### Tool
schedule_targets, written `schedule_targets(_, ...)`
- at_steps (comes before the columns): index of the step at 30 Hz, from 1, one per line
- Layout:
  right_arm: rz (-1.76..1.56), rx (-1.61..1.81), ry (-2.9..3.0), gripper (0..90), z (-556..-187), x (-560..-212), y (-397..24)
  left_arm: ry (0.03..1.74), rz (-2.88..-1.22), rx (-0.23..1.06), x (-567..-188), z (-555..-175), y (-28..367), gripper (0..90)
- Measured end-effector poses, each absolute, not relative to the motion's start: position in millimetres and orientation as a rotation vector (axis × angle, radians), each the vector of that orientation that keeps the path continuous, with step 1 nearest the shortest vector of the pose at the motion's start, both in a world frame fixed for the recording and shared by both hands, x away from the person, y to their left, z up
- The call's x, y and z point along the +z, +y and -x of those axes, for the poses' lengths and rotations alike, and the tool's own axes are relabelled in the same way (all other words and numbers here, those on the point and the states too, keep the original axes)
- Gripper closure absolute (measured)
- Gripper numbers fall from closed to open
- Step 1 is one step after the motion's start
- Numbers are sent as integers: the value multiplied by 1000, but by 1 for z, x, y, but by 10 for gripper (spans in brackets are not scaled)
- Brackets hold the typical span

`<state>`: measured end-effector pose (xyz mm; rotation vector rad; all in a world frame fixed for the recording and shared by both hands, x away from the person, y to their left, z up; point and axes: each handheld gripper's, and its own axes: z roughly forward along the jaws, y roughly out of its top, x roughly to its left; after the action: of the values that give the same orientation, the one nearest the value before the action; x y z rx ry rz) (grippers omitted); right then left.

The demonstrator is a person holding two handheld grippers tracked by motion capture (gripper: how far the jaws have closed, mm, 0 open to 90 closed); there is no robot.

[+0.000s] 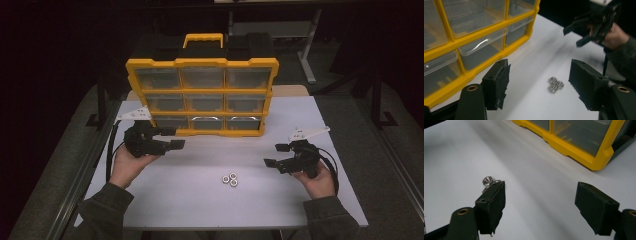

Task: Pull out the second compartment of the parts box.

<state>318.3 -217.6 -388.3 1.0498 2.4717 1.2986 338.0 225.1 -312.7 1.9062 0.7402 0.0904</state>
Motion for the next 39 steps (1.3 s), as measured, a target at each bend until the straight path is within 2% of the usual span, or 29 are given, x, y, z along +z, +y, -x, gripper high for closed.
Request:
schedule_targets(8,-1049,1284,2455,234,-314,-390,-221,832,-1806,58,-297,-355,217,363)
schedule_targets(11,-1036,1270,2453,234,-313,-390,-220,840,-1786,28,-291,-362,212,437)
schedule_targets(18,-1042,1266,2458,234,-312,-391,-220,897,-1753,26,-278,-380,198,451)
schedule_targets(23,-1021,1287,2469,233,-312,-393,-220,955,-1619,-61,-270,-397,198,454)
schedule_targets(35,-1013,1301,2472,234,-312,-393,-219,1024,-1557,-54,-243,-423,183,547)
schedule_targets(39,-1010,1307,2477,234,-314,-394,-219,1069,-1468,-60,-244,-426,179,582)
